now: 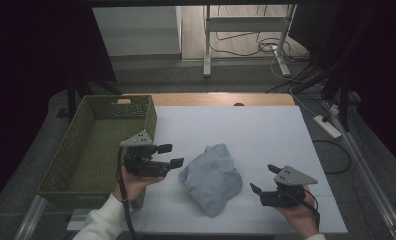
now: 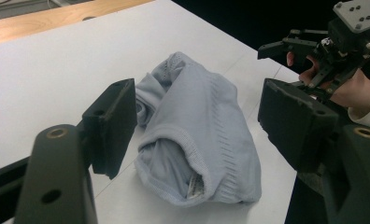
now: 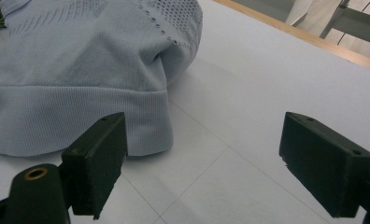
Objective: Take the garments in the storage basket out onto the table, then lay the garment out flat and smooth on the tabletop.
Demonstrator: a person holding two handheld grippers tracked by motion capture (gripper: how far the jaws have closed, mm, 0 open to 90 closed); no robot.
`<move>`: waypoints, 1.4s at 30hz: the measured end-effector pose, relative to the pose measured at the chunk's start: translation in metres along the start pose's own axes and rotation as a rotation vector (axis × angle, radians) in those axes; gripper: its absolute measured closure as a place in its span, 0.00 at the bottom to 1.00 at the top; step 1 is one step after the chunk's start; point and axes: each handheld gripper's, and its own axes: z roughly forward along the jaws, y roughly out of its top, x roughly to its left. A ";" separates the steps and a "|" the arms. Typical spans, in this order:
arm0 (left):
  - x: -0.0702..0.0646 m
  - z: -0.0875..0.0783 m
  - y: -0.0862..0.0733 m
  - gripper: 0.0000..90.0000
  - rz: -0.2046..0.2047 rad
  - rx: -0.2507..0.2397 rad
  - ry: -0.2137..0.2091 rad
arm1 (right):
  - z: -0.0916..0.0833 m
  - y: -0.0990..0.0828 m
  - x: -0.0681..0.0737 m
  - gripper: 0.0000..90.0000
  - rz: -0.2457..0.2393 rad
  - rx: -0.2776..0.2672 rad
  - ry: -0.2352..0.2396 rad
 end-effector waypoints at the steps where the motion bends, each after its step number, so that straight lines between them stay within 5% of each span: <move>1: 0.001 0.000 0.000 0.32 0.000 0.001 0.001 | 0.000 0.000 0.000 0.18 0.000 0.000 0.000; 42: 0.008 0.002 -0.003 0.32 -0.029 -0.009 -0.002 | 0.006 0.011 0.019 0.18 -0.049 -0.006 0.054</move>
